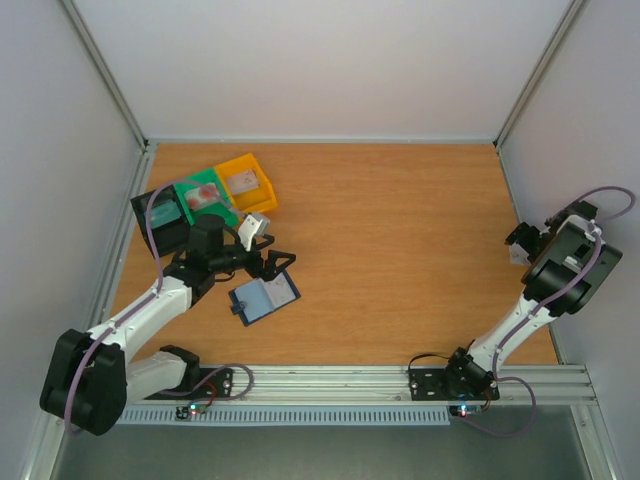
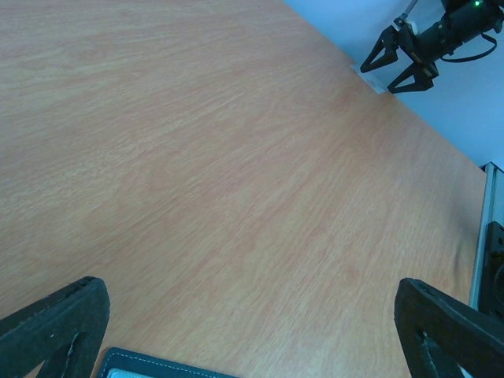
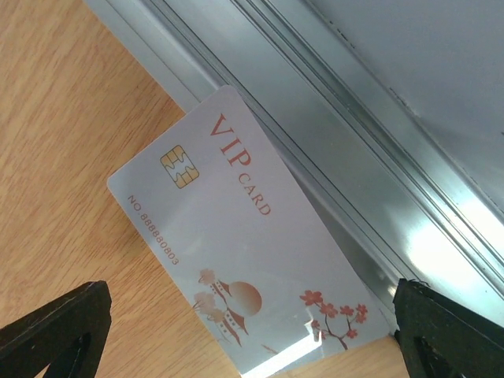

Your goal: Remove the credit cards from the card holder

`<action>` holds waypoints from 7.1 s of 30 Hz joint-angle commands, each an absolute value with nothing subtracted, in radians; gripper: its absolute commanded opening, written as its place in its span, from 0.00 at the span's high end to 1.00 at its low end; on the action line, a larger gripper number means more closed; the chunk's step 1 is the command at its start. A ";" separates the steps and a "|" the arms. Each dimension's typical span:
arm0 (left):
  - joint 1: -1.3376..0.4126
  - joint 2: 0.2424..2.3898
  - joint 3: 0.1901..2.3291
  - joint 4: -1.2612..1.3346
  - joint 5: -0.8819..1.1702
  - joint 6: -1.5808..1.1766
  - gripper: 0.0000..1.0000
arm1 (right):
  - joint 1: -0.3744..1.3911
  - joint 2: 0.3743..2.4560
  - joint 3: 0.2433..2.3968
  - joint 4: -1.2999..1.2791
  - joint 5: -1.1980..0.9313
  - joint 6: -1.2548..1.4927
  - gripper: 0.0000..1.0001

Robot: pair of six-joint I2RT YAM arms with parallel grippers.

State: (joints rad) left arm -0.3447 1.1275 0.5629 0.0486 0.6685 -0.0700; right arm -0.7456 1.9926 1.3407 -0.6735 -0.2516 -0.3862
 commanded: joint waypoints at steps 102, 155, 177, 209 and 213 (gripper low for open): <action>-0.348 1.107 0.555 0.111 0.728 -0.111 0.01 | -0.819 1.889 1.133 -0.462 -0.048 -0.252 0.44; -0.348 1.110 0.543 0.099 0.724 -0.094 0.01 | -0.741 1.928 1.208 -0.583 0.250 -0.237 0.30; -0.348 1.128 0.544 0.102 0.722 -0.102 0.01 | -0.757 2.005 1.292 -0.514 0.014 -0.251 0.02; -0.348 1.109 0.529 0.107 0.717 -0.103 0.01 | -0.851 1.897 1.088 -0.428 0.056 -0.136 0.29; -0.348 1.106 0.529 0.102 0.713 -0.103 0.01 | -0.863 1.894 1.097 -0.412 0.042 -0.143 0.13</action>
State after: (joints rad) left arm -0.3447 1.1244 0.5411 0.0643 0.7105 -0.1043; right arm -0.7559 1.8572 1.1057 -0.4580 -0.0433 -0.2466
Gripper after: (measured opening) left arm 0.994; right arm 0.816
